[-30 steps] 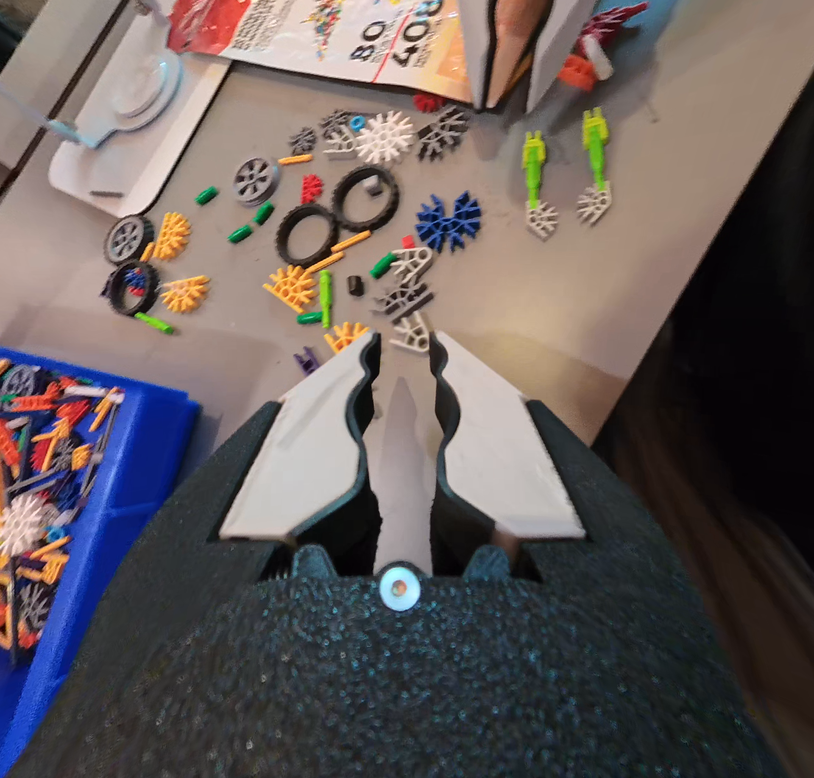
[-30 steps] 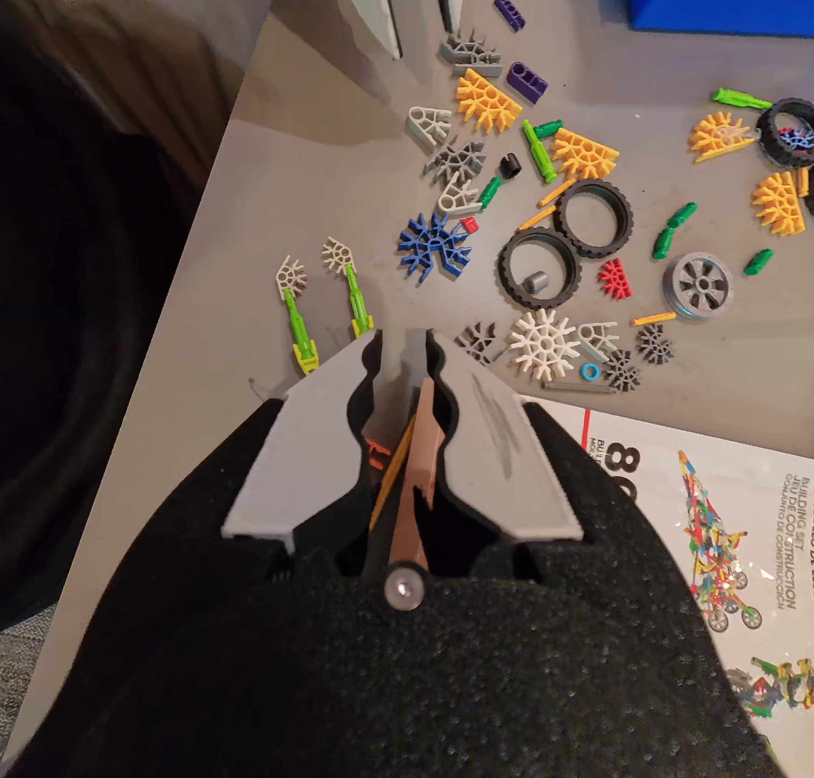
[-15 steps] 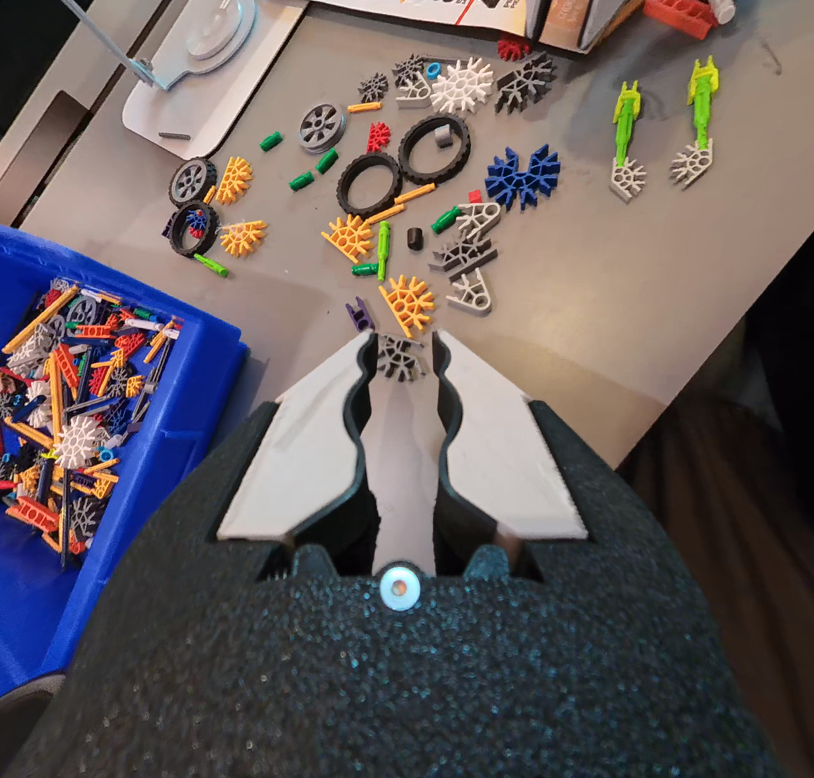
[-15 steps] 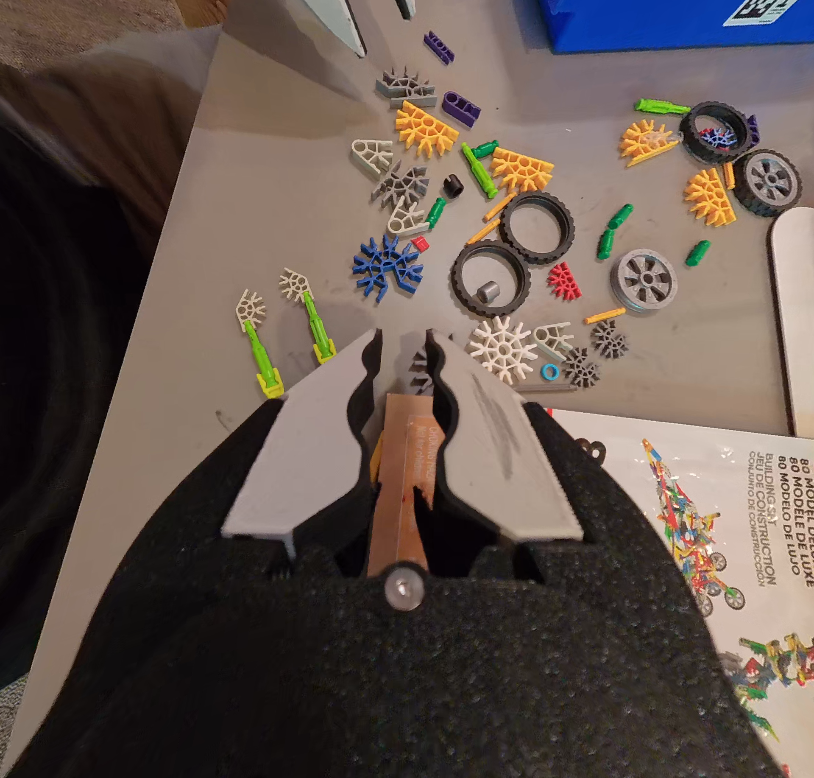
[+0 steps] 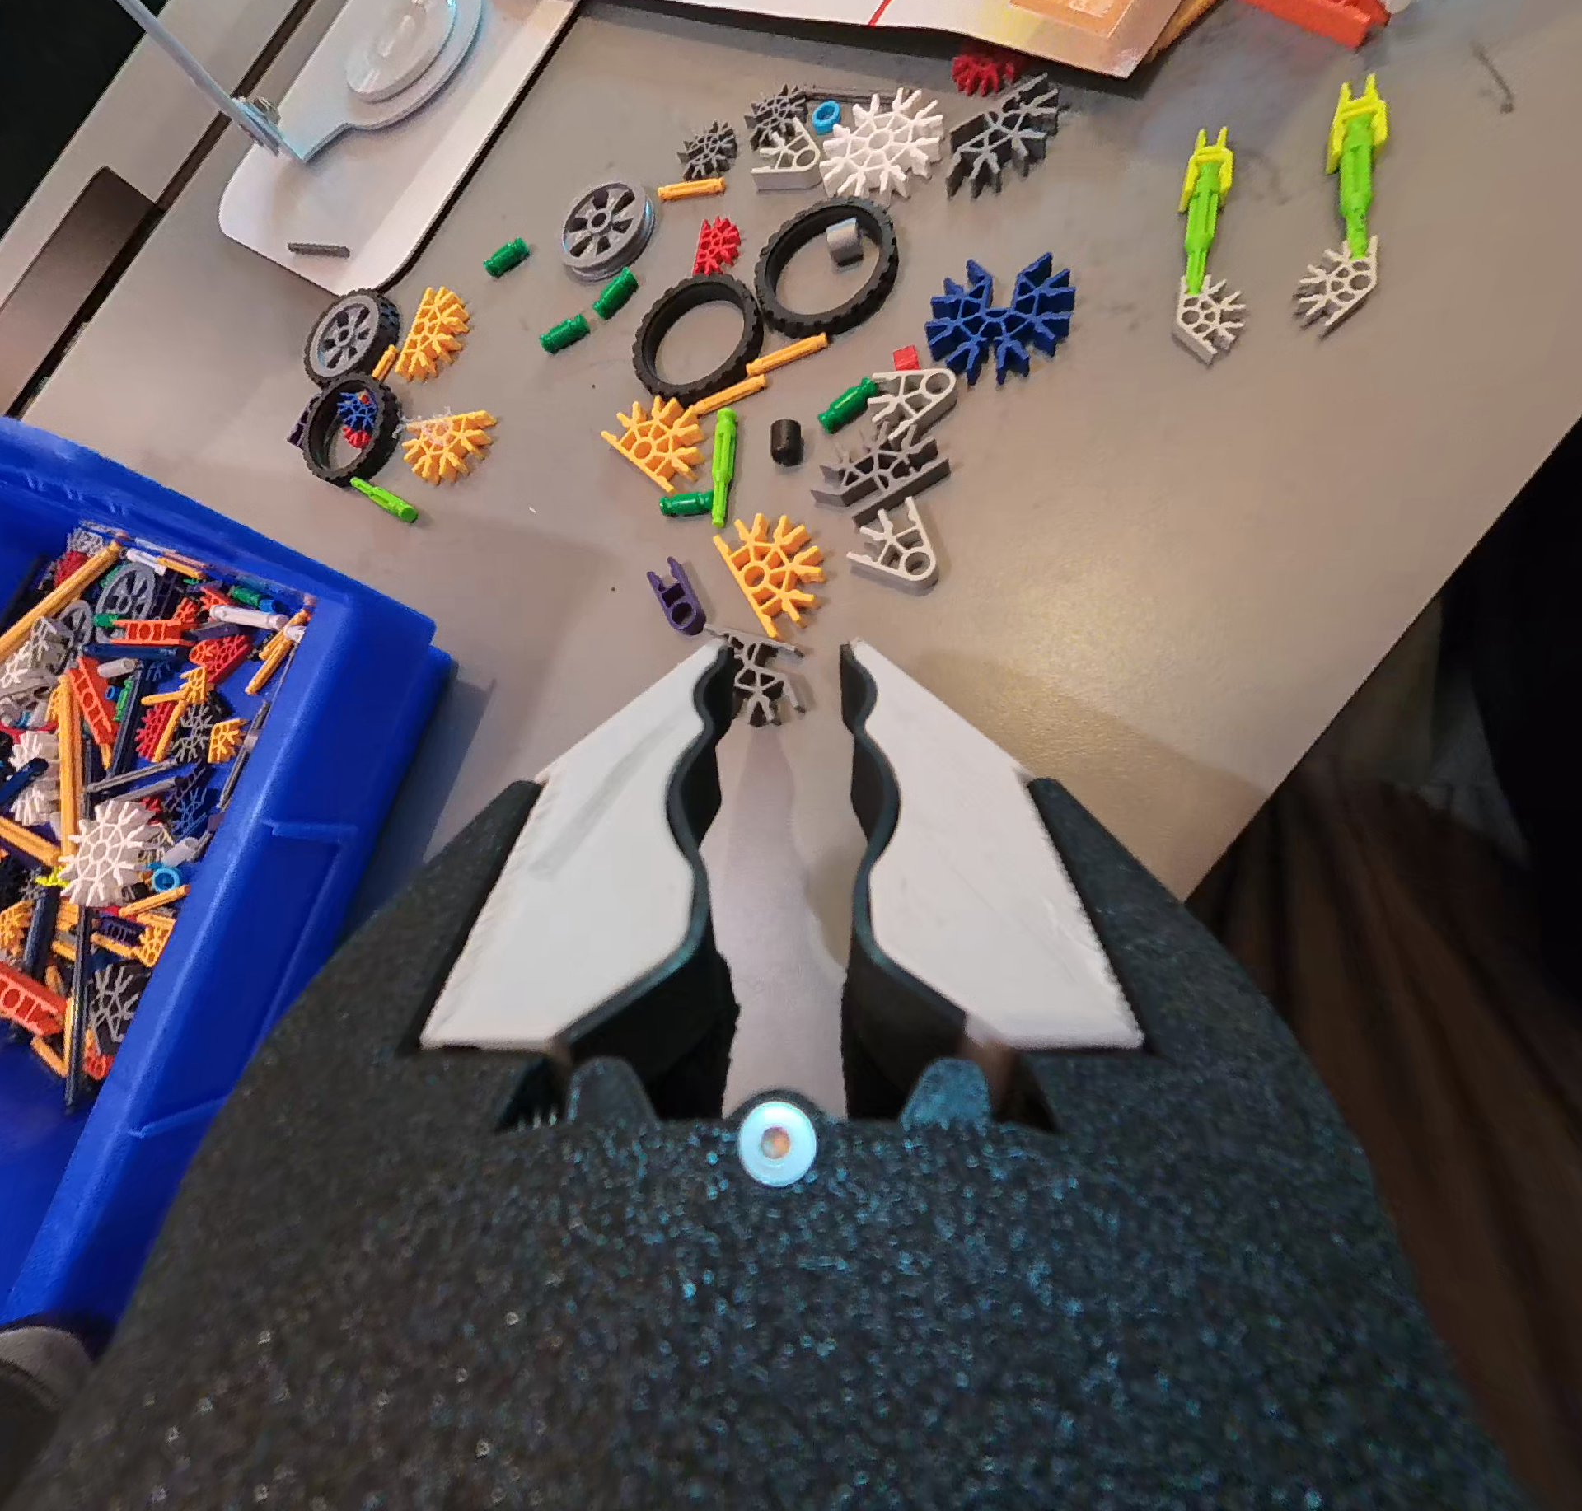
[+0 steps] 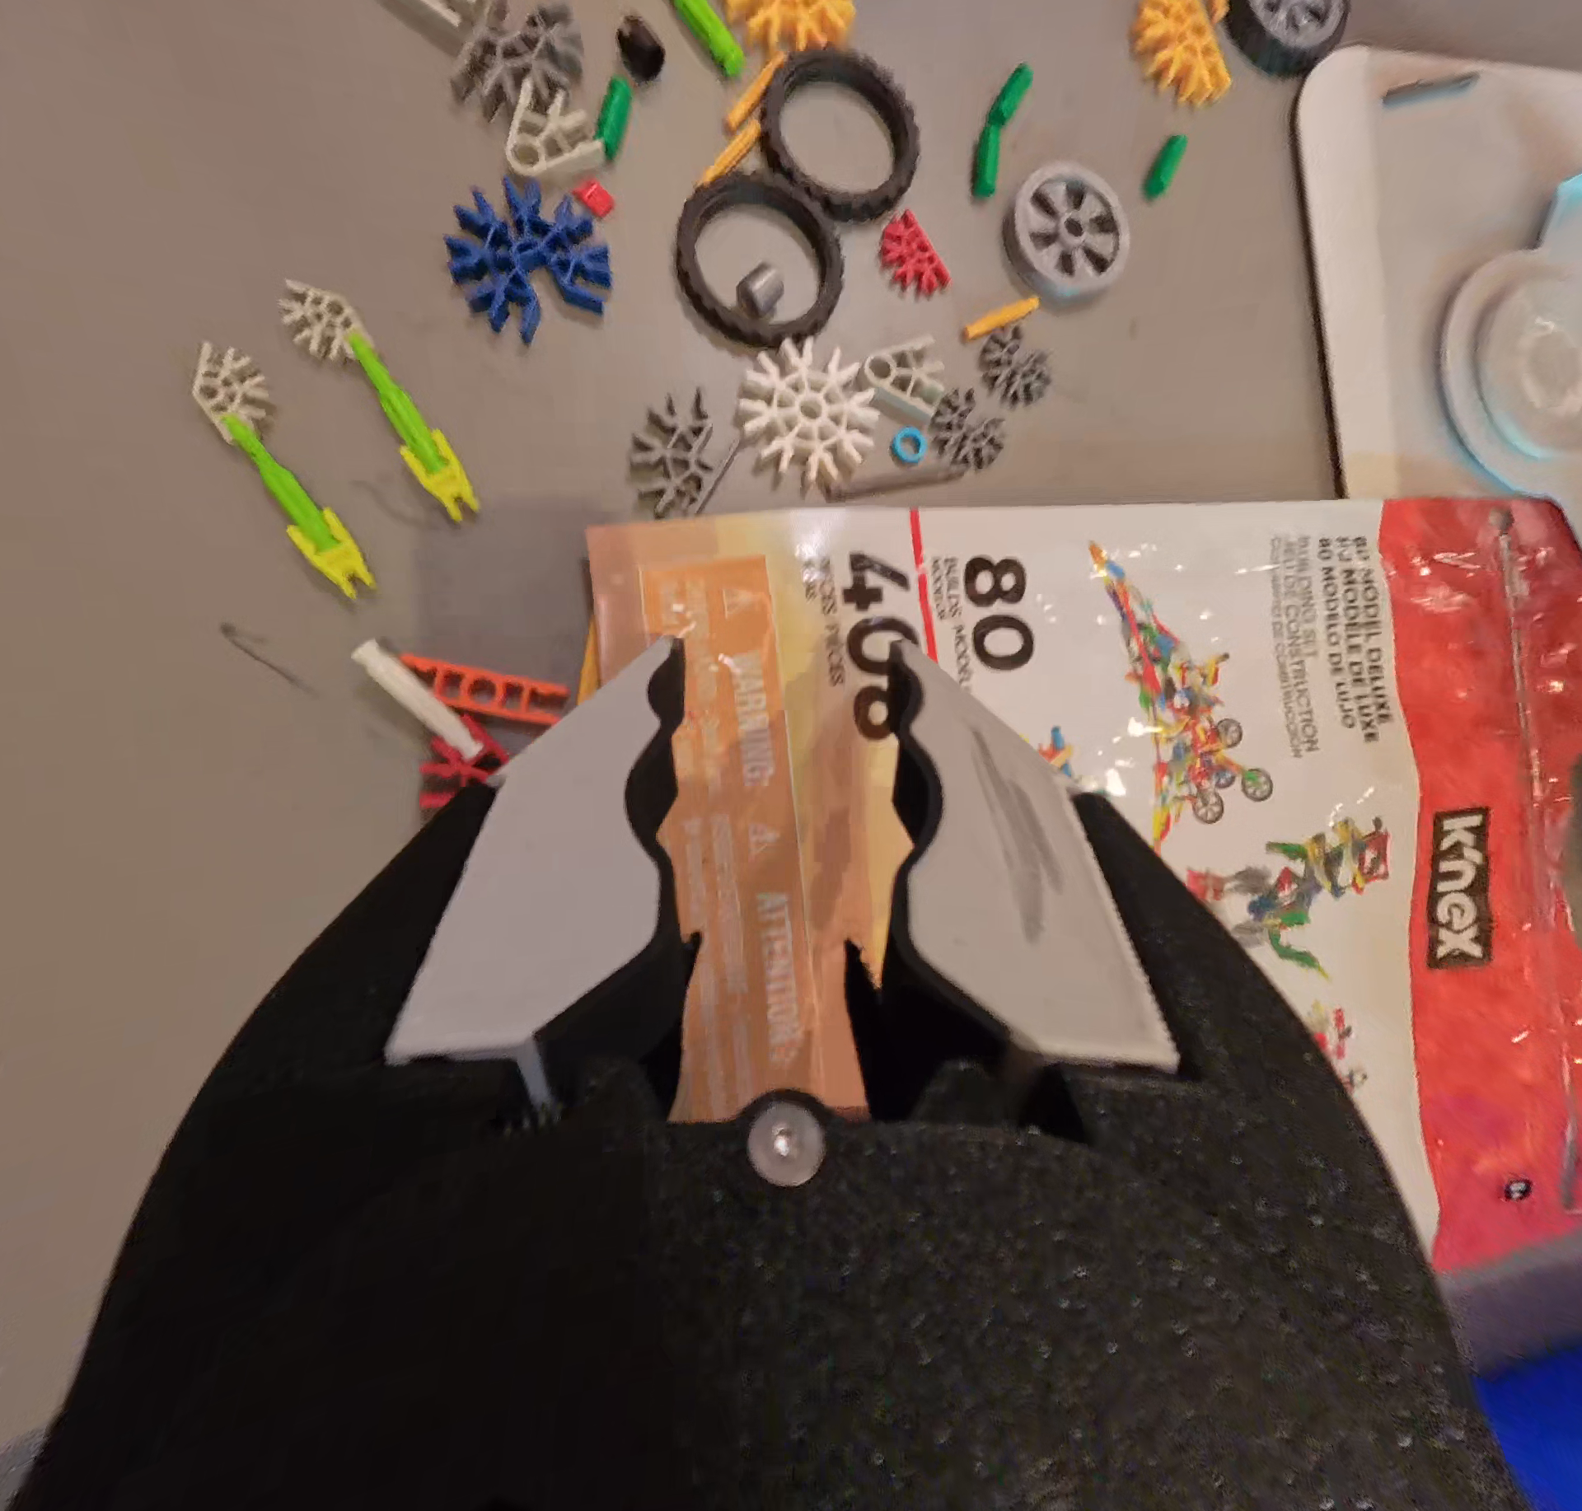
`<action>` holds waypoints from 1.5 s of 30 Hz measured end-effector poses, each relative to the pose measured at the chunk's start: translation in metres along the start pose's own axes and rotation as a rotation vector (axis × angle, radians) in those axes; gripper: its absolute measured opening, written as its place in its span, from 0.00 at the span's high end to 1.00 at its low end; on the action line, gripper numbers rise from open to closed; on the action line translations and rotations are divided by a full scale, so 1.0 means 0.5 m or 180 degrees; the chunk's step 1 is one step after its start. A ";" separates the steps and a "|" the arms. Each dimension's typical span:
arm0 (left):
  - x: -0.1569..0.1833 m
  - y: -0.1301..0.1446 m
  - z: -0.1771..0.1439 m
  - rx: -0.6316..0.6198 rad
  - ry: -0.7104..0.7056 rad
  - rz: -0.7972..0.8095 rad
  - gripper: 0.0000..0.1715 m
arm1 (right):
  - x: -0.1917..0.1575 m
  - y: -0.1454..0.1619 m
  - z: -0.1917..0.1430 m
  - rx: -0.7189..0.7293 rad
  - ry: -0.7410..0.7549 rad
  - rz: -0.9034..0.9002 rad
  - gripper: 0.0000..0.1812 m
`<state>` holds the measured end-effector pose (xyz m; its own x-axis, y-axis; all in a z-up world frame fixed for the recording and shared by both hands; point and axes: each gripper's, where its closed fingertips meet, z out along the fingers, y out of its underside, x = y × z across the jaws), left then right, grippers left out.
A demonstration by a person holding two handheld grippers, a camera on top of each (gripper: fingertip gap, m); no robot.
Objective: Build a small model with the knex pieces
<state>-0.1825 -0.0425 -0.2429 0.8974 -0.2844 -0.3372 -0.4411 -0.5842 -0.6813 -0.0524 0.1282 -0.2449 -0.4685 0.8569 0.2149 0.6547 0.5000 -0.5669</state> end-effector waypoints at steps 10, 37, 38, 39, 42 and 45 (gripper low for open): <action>0.010 -0.002 -0.001 0.0040 0.0016 0.0011 0.86 | -0.039 0.069 -0.034 -0.0297 0.0227 -0.0164 0.69; 0.031 -0.026 0.004 0.0113 0.0054 0.0072 0.85 | 0.085 0.058 -0.161 0.0297 0.1450 -0.0018 1.00; 0.031 -0.026 0.004 0.0114 0.0055 0.0067 0.85 | 0.097 0.052 -0.168 0.0363 0.1472 0.0080 1.00; 0.030 -0.025 0.004 0.0115 0.0053 0.0064 0.85 | 0.109 0.046 -0.175 0.0428 0.1475 0.0183 1.00; 0.028 -0.024 0.004 0.0121 0.0046 0.0051 0.85 | 0.149 0.034 -0.196 0.0577 0.1548 0.0447 1.00; 0.027 -0.024 0.003 0.0127 0.0037 0.0044 0.85 | 0.176 0.027 -0.207 0.0660 0.1575 0.0632 1.00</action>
<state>-0.1650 -0.0382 -0.2405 0.8911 -0.3013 -0.3394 -0.4531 -0.5493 -0.7021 -0.0234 0.2233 -0.1510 0.0179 0.9134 0.4067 0.5484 0.3312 -0.7679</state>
